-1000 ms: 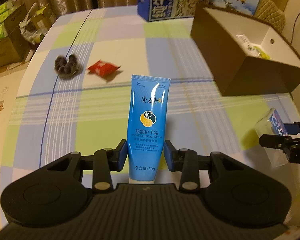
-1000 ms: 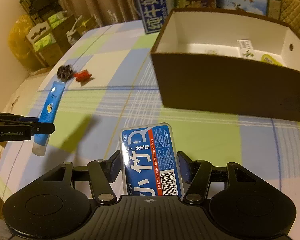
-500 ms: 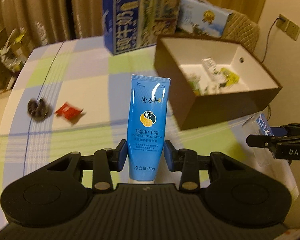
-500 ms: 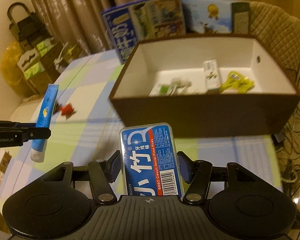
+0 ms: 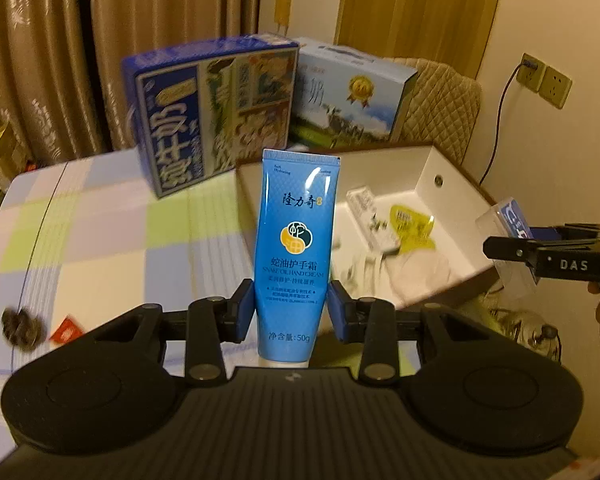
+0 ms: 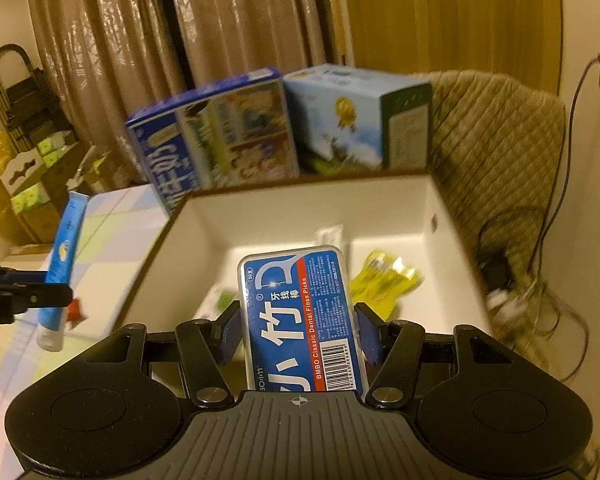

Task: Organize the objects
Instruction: 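Lift the hand-cream tube and toothbrush case and carry them over the open box, then lower both items into the box and open both tools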

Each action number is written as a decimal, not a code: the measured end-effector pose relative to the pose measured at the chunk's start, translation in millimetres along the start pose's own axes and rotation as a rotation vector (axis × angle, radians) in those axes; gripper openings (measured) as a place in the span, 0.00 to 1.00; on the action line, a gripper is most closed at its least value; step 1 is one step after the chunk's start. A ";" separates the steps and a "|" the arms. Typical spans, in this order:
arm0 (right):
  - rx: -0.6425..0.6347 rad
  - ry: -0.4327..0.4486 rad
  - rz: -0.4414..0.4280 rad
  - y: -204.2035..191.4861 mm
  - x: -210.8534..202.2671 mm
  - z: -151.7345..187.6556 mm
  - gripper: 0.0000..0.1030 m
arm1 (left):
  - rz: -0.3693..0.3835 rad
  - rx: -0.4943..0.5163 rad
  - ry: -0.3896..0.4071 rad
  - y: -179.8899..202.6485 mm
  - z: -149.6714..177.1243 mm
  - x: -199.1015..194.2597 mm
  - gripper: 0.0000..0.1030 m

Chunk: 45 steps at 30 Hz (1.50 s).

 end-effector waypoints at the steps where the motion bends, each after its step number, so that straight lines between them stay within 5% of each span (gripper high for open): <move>1: -0.004 0.006 0.009 4.1 3.9 -7.5 0.54 | 0.001 0.000 0.003 1.9 -7.4 5.9 0.33; 11: -0.008 -0.038 0.100 53.4 69.5 -46.8 0.54 | -0.041 0.014 -0.022 7.2 -56.9 69.6 0.33; 24: -0.125 -0.140 0.200 67.4 143.0 -45.6 0.54 | -0.083 0.031 -0.131 0.0 -64.9 138.0 0.33; 36: -0.236 -0.143 0.242 66.9 166.0 -44.1 0.54 | -0.085 0.049 -0.194 2.5 -59.9 168.5 0.33; 45: -0.177 -0.128 0.204 68.7 156.3 -47.3 0.55 | -0.092 0.052 -0.229 2.3 -56.7 180.3 0.33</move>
Point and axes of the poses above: each gripper's, at about its wrist camera, not at the fingertips, and x roughly the way its jaws point, y to its right, z to its underside, the point moved 3 cm from there along x, roughly the way its jaws point, and after that the axes turned 14 degrees about x, right-handed, at the moved point
